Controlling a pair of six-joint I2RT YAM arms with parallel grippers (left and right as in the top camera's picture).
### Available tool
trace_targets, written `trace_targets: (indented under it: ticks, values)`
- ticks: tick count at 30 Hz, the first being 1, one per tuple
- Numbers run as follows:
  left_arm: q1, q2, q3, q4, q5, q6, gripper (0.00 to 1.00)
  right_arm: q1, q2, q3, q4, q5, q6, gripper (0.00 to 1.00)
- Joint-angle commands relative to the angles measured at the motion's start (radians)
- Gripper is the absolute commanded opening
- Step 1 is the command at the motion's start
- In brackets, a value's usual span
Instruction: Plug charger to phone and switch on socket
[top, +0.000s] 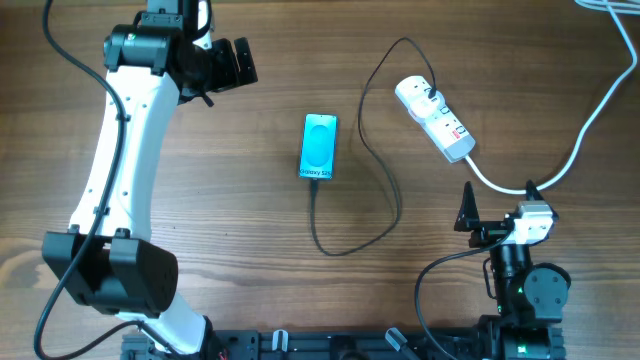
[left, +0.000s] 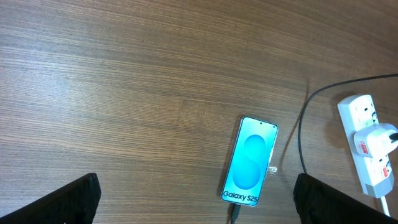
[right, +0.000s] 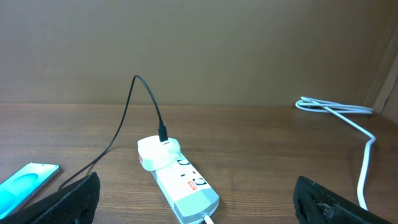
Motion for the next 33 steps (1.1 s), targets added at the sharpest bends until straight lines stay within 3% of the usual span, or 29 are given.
trace_targets:
  ticks: [1,28,33]
  values:
    - [0.003,0.005,-0.004,0.000,-0.010,-0.005,1.00,0.005,-0.013,-0.001,0.001,0.012,0.016,1.00]
    - [0.001,-0.026,-0.009,-0.026,-0.009,-0.005,1.00,0.005,-0.013,-0.001,0.001,0.012,0.016,1.00]
    - [0.002,-0.153,-0.196,0.028,-0.021,-0.005,1.00,0.005,-0.013,-0.001,0.001,0.012,0.016,1.00]
